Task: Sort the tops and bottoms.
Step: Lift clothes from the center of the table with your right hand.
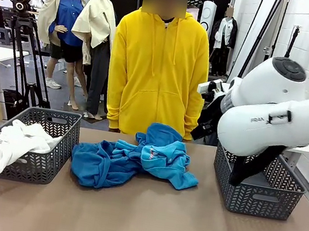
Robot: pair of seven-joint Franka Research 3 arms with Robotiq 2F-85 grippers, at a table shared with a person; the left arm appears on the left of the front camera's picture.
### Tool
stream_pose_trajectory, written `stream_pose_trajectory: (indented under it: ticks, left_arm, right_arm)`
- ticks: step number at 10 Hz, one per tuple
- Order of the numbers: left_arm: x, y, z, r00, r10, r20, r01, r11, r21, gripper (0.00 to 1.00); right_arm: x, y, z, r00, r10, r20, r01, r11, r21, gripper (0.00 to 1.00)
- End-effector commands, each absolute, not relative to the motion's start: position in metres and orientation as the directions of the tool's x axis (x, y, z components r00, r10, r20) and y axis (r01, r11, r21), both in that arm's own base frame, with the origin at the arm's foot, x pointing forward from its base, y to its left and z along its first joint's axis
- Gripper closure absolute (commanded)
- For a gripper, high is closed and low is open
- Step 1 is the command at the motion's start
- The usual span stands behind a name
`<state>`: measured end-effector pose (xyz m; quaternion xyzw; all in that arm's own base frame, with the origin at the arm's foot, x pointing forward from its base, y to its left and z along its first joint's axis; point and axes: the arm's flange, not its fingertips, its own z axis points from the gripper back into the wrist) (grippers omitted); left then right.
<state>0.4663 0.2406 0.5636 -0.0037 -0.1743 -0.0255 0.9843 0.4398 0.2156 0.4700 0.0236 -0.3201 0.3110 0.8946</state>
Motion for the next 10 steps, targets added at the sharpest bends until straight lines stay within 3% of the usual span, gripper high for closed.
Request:
stream_pose_trajectory:
  ticks: [1, 4, 10]
  left_arm:
    - [0.464, 0.242, 0.565, 0.94, -0.062, 0.336, 0.058, 0.998, 0.022, 0.0]
    - [0.464, 0.242, 0.565, 0.94, -0.062, 0.336, 0.058, 0.998, 0.022, 0.0]
    - [0.464, 0.242, 0.565, 0.94, -0.062, 0.336, 0.058, 0.998, 0.022, 0.0]
  right_arm:
    - [0.505, 0.231, 0.451, 0.615, 0.584, 0.529, -0.644, 0.759, -0.09, 0.0]
    - [0.547, 0.261, 0.414, 0.614, 0.649, 0.448, -0.716, 0.698, -0.03, 0.0]
    - [0.565, 0.271, 0.364, 0.655, 0.654, 0.379, -0.716, 0.697, 0.033, 0.0]
